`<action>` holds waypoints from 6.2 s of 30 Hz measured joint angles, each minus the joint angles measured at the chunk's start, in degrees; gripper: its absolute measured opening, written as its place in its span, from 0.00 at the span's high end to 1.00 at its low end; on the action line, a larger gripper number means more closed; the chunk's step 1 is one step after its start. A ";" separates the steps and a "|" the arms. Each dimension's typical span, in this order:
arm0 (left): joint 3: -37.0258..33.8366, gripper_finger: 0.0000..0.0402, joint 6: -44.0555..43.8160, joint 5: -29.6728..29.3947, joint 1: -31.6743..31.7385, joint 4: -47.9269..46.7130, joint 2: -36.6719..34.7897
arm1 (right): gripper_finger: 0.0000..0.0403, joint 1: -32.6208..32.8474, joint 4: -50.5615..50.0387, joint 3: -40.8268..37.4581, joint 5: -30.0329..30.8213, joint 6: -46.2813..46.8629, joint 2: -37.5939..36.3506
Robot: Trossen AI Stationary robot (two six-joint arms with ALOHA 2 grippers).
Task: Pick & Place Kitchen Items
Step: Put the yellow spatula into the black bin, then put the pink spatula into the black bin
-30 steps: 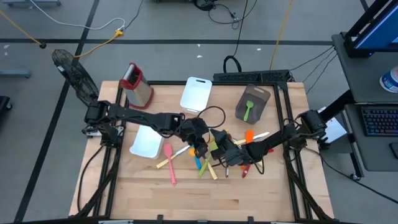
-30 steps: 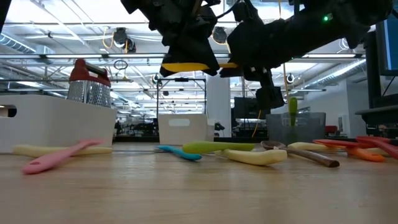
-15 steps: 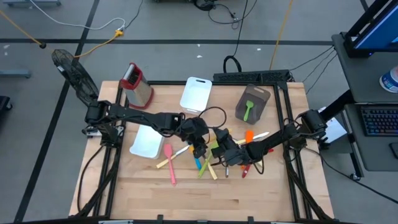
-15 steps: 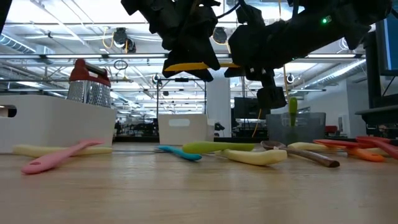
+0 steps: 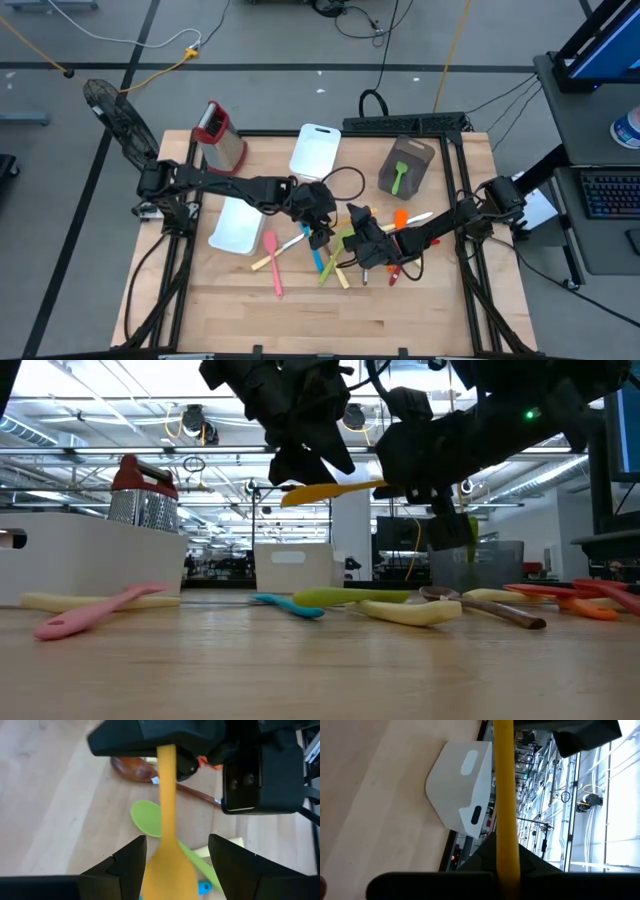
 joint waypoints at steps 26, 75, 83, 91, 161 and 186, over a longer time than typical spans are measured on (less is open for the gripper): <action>-0.07 0.46 11.68 -7.00 4.50 -1.29 -6.10 | 1.00 -0.13 -26.52 -0.02 2.80 31.55 -6.71; -16.92 0.47 21.53 -13.80 -9.29 19.97 -14.89 | 1.00 -55.41 -65.35 -0.04 -75.51 129.39 -39.27; -16.92 0.47 21.62 -13.81 -10.17 20.08 -15.49 | 1.00 -56.99 -64.83 -0.04 -81.24 129.44 -35.59; -16.92 0.47 21.29 -13.81 -11.21 19.56 -15.41 | 1.00 -59.46 -65.42 -0.04 -81.49 127.43 -31.65; -16.85 0.47 12.38 -13.58 -23.14 14.05 -15.37 | 0.77 -43.77 -60.27 -0.05 -82.98 97.20 -53.38; -16.83 0.47 -20.44 -18.81 -24.28 7.52 -15.37 | 0.77 -31.02 -58.67 -0.07 -82.55 73.85 -57.13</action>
